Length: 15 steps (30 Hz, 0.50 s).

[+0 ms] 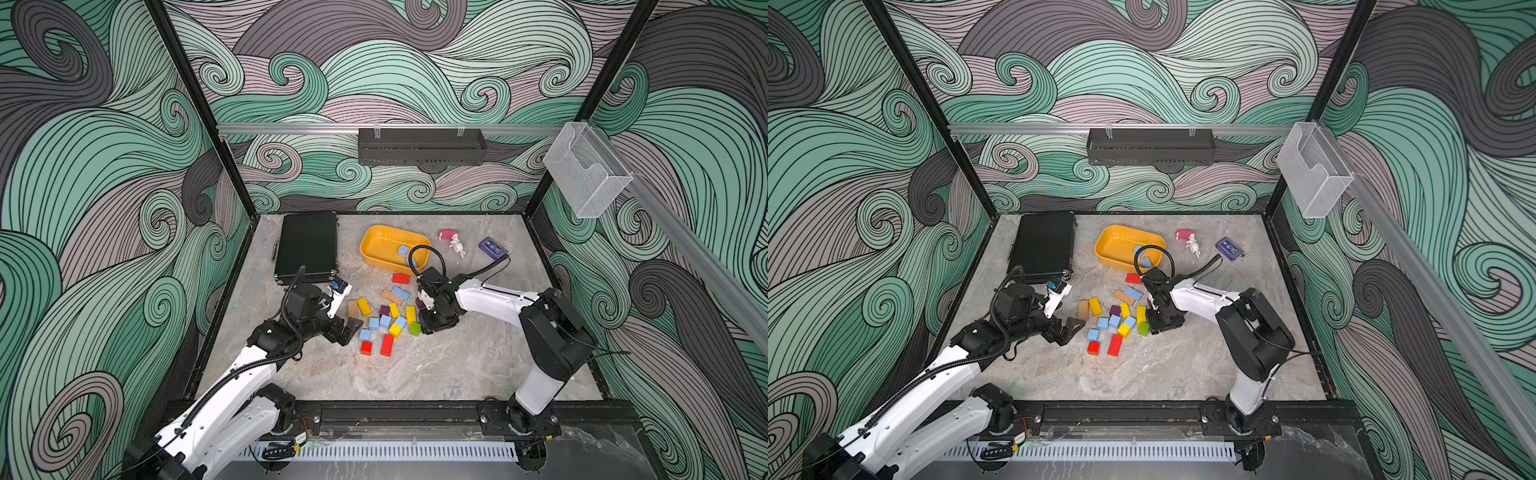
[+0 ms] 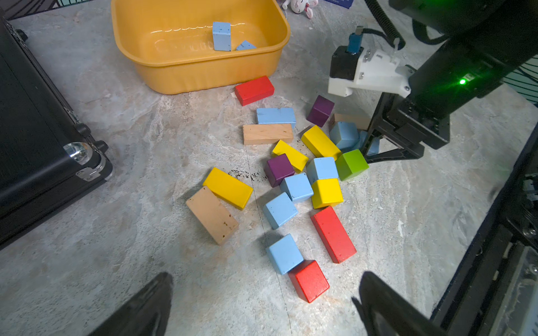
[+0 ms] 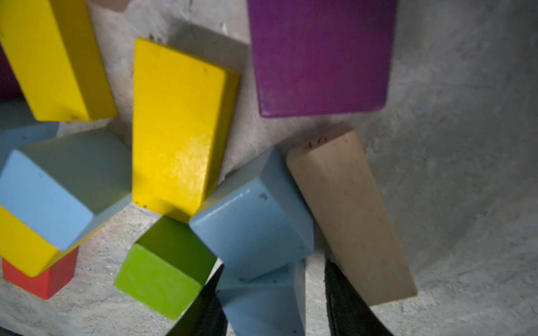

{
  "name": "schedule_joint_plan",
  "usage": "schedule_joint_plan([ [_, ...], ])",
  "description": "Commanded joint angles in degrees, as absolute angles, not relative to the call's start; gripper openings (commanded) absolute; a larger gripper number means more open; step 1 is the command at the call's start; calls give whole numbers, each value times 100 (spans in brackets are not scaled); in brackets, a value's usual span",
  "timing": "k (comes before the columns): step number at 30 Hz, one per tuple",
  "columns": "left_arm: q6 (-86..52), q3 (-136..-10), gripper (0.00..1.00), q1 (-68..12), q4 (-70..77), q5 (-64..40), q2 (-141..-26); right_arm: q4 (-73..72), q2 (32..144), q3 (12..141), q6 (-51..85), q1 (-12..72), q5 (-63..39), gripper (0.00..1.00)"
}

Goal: Pick out the blue building blocks
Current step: Pick up the building block from the center of the board.

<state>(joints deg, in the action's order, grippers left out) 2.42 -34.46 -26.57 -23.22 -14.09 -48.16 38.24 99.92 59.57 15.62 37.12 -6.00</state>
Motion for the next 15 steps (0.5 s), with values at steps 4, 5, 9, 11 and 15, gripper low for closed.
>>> schedule_joint_plan([
  [4,299,-3664,98,-2698,-2303,-1325,-4845,3814,10077,6108,1430,3735,-496,51],
  [5,300,-3659,99,-2698,-2310,-1310,-4838,3814,10067,6086,1433,3736,-501,49],
  [9,299,-3656,99,-2698,-2317,-1292,-4823,3807,10021,6024,1428,3745,-504,42],
  [11,291,-3672,98,-2705,-2345,-1283,-4804,3814,9959,6002,1441,3760,-533,40],
  [15,282,-3709,99,-2699,-2389,-1267,-4787,3832,9836,5961,1454,3795,-570,35],
])
